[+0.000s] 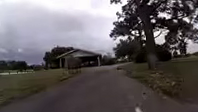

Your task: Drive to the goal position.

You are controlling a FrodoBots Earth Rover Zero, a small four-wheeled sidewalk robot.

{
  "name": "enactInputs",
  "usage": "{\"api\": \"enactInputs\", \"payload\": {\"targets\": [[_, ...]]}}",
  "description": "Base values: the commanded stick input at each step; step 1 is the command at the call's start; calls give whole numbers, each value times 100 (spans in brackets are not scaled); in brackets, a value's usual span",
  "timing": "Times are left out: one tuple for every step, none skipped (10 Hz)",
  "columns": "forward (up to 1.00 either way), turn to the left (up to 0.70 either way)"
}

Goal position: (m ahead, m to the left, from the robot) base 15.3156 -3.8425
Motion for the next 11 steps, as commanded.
{"api": "enactInputs", "payload": {"targets": [[80, 3], [80, 3], [80, 3], [80, 3], [80, 3], [80, 3], [80, 3], [80, 3], [80, 3], [80, 3], [80, 3]]}}
